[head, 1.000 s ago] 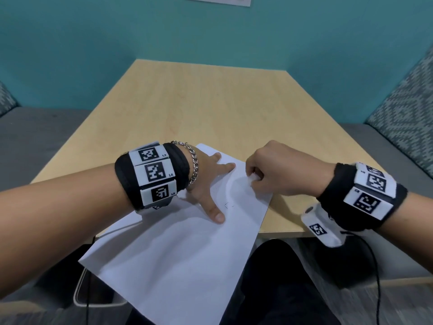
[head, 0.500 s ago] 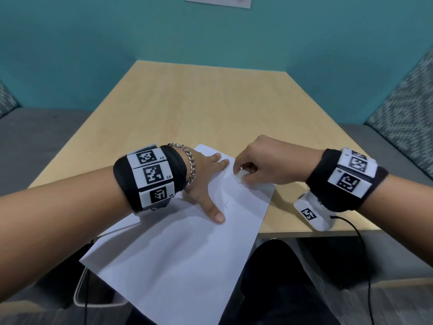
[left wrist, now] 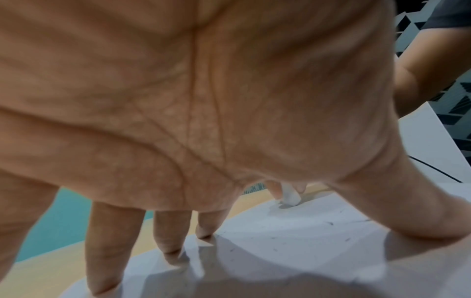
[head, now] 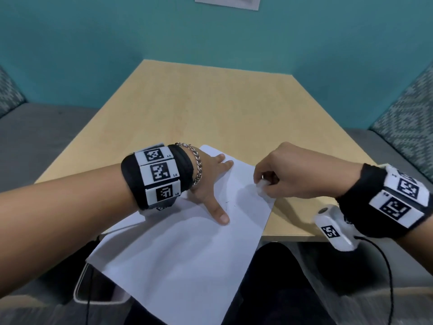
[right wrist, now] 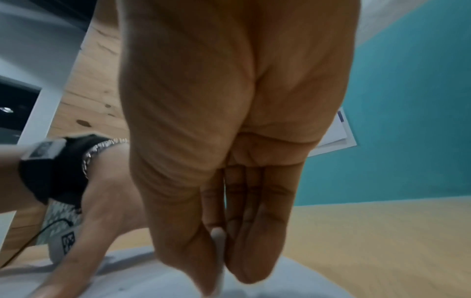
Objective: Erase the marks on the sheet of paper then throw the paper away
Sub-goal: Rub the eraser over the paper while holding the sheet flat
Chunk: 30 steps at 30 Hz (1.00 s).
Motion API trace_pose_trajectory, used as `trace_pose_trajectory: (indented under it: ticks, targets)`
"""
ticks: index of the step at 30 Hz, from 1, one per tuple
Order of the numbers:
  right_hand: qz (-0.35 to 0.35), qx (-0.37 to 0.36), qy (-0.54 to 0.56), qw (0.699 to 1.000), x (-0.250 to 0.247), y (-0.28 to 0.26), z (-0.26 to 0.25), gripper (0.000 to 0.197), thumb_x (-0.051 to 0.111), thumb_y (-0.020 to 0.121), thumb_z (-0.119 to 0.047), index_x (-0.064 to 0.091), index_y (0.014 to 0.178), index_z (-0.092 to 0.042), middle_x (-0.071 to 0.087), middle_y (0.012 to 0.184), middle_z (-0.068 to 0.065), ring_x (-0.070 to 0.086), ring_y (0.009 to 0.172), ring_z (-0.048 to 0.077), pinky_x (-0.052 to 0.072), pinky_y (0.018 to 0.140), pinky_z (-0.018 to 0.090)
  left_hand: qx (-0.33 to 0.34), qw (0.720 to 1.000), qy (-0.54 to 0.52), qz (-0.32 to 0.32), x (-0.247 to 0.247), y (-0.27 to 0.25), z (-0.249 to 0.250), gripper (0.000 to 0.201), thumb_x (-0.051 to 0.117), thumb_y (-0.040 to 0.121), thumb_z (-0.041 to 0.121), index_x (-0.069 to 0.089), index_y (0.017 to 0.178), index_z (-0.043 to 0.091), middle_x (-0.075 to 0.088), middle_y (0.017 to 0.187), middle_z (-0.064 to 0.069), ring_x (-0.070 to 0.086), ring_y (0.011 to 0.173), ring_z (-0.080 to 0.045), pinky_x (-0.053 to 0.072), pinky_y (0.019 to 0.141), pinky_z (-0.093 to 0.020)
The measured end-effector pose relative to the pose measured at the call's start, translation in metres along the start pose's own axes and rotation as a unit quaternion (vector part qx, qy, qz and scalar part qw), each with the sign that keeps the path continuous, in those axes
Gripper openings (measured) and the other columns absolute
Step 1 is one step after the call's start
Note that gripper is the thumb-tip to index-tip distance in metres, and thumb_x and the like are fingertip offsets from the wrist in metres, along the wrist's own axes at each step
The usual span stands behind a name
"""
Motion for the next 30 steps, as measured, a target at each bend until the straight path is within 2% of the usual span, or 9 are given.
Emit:
trace_pose_trajectory:
  ticks: [3, 5, 9, 13, 16, 20, 24, 26, 30]
  targets:
    - [0.021, -0.013, 0.031, 0.999, 0.004, -0.011, -0.007, 0.018, 0.066, 0.088, -0.025, 0.078, 0.101, -0.027, 0.063, 0.065, -0.017, 0.059, 0.066, 0.000, 0.045, 0.059, 0.018, -0.016, 1.000, -0.011, 0.017, 0.002, 0.001, 0.001, 0.147, 0.053, 0.056, 0.106, -0.022, 0.163, 0.038, -0.017, 0.175, 0.008, 0.044, 0.149, -0.032, 0.038, 0.117, -0.051]
    - [0.015, -0.022, 0.043, 0.999, 0.014, -0.014, -0.014, 0.018, 0.067, 0.089, -0.026, 0.078, 0.103, -0.027, 0.063, 0.066, -0.016, 0.059, 0.066, -0.001, 0.043, 0.059, 0.017, -0.024, 0.999, -0.022, 0.028, 0.003, 0.003, 0.001, 0.141, 0.046, 0.060, 0.106, -0.020, 0.164, 0.038, -0.012, 0.176, 0.008, 0.043, 0.148, -0.033, 0.038, 0.114, -0.049]
    - [0.026, 0.003, 0.047, 0.999, 0.020, -0.016, -0.006, 0.014, 0.066, 0.090, -0.025, 0.077, 0.099, -0.026, 0.063, 0.065, -0.013, 0.058, 0.069, 0.002, 0.044, 0.059, 0.018, -0.011, 0.998, -0.058, 0.024, 0.003, -0.004, -0.022, 0.121, 0.043, 0.078, 0.096, -0.020, 0.164, 0.038, -0.016, 0.175, 0.011, 0.019, 0.161, -0.026, 0.023, 0.126, -0.054]
    - [0.025, 0.020, 0.063, 0.997, 0.019, -0.017, 0.011, 0.010, 0.068, 0.092, -0.026, 0.077, 0.098, -0.027, 0.064, 0.067, -0.013, 0.060, 0.069, 0.005, 0.045, 0.059, 0.019, 0.049, 0.997, -0.057, -0.023, 0.017, -0.016, -0.067, 0.131, 0.067, 0.075, 0.086, -0.017, 0.164, 0.041, -0.021, 0.173, 0.013, -0.006, 0.162, -0.009, 0.010, 0.131, -0.047]
    - [0.028, 0.032, 0.041, 0.998, 0.017, -0.010, 0.022, 0.008, 0.069, 0.095, -0.025, 0.076, 0.100, -0.026, 0.065, 0.071, -0.013, 0.060, 0.071, 0.007, 0.047, 0.061, 0.021, 0.073, 0.994, -0.083, -0.027, 0.031, -0.024, -0.077, 0.137, 0.074, 0.068, 0.085, -0.012, 0.165, 0.043, -0.021, 0.171, 0.020, -0.003, 0.160, -0.002, 0.009, 0.131, -0.037]
    - [0.046, 0.040, 0.000, 0.998, 0.010, 0.003, 0.023, 0.014, 0.068, 0.096, -0.021, 0.077, 0.106, -0.023, 0.067, 0.079, -0.013, 0.061, 0.076, 0.008, 0.056, 0.071, 0.037, 0.065, 0.994, -0.087, 0.036, 0.038, -0.019, -0.066, 0.137, 0.066, 0.063, 0.096, -0.002, 0.168, 0.038, -0.007, 0.175, 0.013, 0.003, 0.161, -0.008, 0.013, 0.131, -0.040]
    - [0.062, -0.013, 0.017, 0.998, 0.009, 0.013, 0.000, 0.020, 0.071, 0.096, -0.034, 0.075, 0.114, -0.026, 0.061, 0.089, -0.019, 0.055, 0.078, -0.003, 0.050, 0.073, 0.026, 0.066, 0.991, -0.096, 0.069, 0.038, -0.014, -0.058, 0.136, 0.065, 0.061, 0.097, 0.011, 0.167, 0.031, 0.008, 0.172, 0.009, 0.017, 0.159, -0.016, 0.026, 0.127, -0.044]
    - [0.060, -0.031, 0.021, 0.998, 0.012, 0.019, -0.011, 0.022, 0.071, 0.096, -0.036, 0.076, 0.114, -0.025, 0.057, 0.082, -0.020, 0.051, 0.076, -0.008, 0.044, 0.069, 0.022, 0.071, 0.990, -0.093, 0.073, 0.038, -0.015, -0.055, 0.136, 0.068, 0.063, 0.094, 0.010, 0.167, 0.027, 0.002, 0.174, 0.009, 0.014, 0.160, -0.016, 0.023, 0.128, -0.041]
    - [0.067, -0.040, 0.016, 0.997, 0.018, 0.031, -0.024, 0.020, 0.069, 0.097, -0.034, 0.075, 0.111, -0.022, 0.061, 0.075, -0.014, 0.049, 0.069, -0.006, 0.039, 0.065, 0.025, 0.056, 0.993, -0.092, 0.048, 0.039, -0.015, -0.054, 0.141, 0.067, 0.065, 0.093, -0.007, 0.168, 0.031, -0.013, 0.176, 0.008, 0.007, 0.162, -0.015, 0.014, 0.130, -0.040]
Point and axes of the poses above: each hand's wrist, its own y-axis towards the middle knuckle, its own x-axis out of the palm, z = x × y, the point moved 1 cm from there along y, towards the middle knuckle
